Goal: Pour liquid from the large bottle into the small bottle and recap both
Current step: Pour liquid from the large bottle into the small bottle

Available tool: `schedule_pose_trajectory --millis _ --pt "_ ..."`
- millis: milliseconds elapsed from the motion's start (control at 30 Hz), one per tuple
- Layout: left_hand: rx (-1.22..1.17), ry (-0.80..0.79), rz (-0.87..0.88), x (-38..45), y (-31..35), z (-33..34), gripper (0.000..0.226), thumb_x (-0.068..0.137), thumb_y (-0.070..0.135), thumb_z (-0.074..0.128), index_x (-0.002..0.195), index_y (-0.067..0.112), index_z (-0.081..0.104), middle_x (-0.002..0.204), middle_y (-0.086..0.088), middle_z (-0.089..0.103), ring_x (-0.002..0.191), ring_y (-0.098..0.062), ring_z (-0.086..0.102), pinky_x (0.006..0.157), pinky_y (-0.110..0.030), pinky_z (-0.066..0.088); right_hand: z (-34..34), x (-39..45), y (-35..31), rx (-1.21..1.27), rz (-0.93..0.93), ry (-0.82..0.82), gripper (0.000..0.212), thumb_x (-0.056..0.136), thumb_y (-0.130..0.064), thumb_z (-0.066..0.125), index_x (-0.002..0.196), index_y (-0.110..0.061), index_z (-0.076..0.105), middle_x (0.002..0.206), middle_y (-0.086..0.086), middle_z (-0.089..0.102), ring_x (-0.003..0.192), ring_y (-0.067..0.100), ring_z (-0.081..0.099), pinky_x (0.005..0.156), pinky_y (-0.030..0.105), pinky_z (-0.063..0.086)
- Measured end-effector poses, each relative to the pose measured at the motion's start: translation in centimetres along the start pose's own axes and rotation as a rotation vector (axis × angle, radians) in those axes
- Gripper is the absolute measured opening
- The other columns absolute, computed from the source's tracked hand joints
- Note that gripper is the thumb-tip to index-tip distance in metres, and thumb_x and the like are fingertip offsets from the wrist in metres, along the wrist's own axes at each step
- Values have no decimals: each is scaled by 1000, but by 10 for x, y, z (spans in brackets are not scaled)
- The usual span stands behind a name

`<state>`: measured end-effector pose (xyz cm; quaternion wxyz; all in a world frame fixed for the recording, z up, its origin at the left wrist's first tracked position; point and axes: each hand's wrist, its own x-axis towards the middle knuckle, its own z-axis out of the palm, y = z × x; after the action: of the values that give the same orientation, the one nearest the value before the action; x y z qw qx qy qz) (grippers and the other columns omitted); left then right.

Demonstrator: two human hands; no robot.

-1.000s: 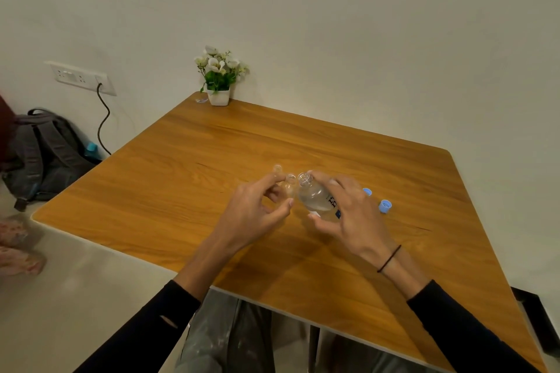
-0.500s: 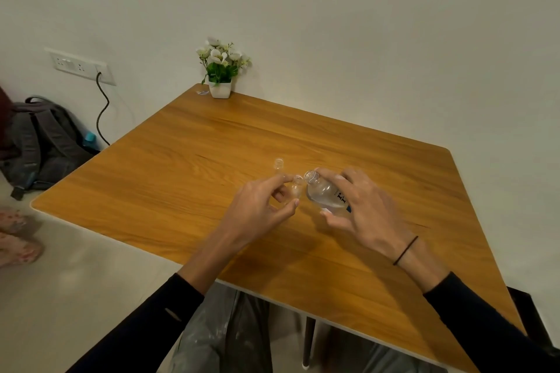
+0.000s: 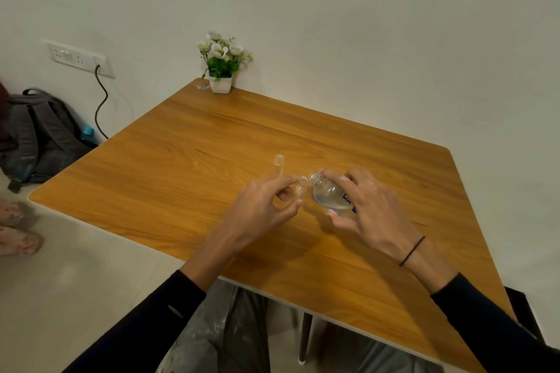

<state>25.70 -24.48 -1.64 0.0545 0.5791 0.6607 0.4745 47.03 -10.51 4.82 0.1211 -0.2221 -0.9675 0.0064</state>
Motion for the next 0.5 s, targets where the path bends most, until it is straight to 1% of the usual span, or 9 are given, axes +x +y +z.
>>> schedule_pose_trajectory --millis 100,167,267,367,500 --pt "-12 -4 -10 0 -1 2 50 93 46 71 139 29 66 103 6 77 95 -6 72 69 -37 67 1 -2 0 17 10 -1 72 88 -64 59 152 -41 37 109 -8 50 94 13 46 66 40 55" --pt "-14 -9 -6 0 -2 4 48 93 43 72 138 28 67 102 6 77 94 -8 72 66 -36 66 1 -2 0 24 18 -1 72 88 -66 55 153 -41 37 109 -8 50 94 13 46 66 40 55" --pt "-13 -5 7 0 -1 7 45 93 40 73 136 30 67 100 7 76 92 -10 73 63 -34 65 1 -2 0 31 27 -2 72 88 -66 56 153 -42 36 110 -8 50 95 12 46 65 40 55" --pt "-5 1 -1 0 0 7 48 93 42 72 137 24 69 101 6 77 92 -9 73 64 -35 66 0 -3 -1 38 29 -7 73 87 -65 57 153 -43 35 110 -7 51 96 12 46 66 41 56" --pt "-23 -27 -9 0 -1 7 45 94 36 75 137 21 70 103 3 77 94 -11 73 63 -34 66 -2 -4 0 0 22 -39 75 87 -63 60 154 -43 33 110 -6 51 96 12 46 66 39 56"
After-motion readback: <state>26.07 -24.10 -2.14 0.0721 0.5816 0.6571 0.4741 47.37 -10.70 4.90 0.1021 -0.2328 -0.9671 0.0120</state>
